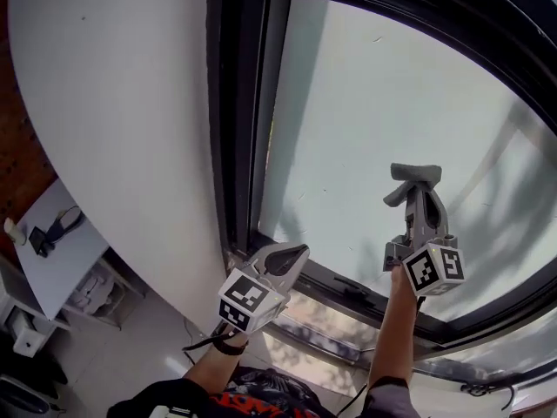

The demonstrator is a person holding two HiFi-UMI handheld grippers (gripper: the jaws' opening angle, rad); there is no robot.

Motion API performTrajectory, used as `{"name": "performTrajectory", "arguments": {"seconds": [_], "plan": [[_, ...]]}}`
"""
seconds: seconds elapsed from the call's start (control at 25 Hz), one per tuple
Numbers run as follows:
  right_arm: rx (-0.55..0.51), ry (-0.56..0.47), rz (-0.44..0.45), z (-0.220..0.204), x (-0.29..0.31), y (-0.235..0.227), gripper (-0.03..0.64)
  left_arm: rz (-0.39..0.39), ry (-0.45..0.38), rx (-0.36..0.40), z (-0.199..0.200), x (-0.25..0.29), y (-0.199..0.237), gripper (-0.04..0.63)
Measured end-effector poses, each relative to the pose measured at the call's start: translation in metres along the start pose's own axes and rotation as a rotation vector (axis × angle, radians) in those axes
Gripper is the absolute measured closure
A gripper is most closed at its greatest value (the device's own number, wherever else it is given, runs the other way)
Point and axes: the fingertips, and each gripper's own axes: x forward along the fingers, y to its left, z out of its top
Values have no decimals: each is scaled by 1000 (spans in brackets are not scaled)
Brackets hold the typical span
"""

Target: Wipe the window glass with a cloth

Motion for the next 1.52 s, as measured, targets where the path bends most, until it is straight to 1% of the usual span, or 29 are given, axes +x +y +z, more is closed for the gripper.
{"name": "performTrajectory", "arguments": {"seconds": [0.08, 0.16, 0.24, 0.32, 0.48, 0.56, 0.64, 0.76, 0.92, 1.04, 1.2, 1.36, 1.52], "plan": [[17, 58, 86, -23, 28, 37, 600, 51, -10, -7, 2, -19, 18, 604], [57, 114, 167, -56, 58, 74, 600, 108, -19, -10, 4, -37, 35, 604], [84, 154, 223, -86, 86, 107, 600, 156, -23, -11, 5, -53, 50, 604], [98, 167, 252, -106, 111, 136, 600, 190, -23, -14, 4, -66, 62, 604], [84, 181, 290, -132, 145, 180, 600, 249, -26, -21, 4, -86, 81, 604], [92, 185, 308, -136, 151, 190, 600, 266, -29, -20, 6, -93, 86, 604], [110, 176, 317, -135, 148, 190, 600, 274, -27, -20, 6, -96, 89, 606], [137, 153, 310, -126, 130, 174, 600, 256, -19, -23, 4, -91, 88, 604], [139, 111, 258, -109, 91, 133, 601, 167, -10, -51, 1, -68, 70, 604], [135, 74, 202, -89, 61, 98, 601, 107, -1, -53, -1, -47, 56, 604], [101, 37, 65, -63, 16, 38, 600, 25, 7, -51, -3, -17, 32, 604], [27, -34, -78, -30, -41, -28, 601, -79, 23, -43, -6, 14, -2, 604], [-40, -26, -173, -11, -88, -75, 600, -156, 30, -32, -4, 34, -30, 604]]}}
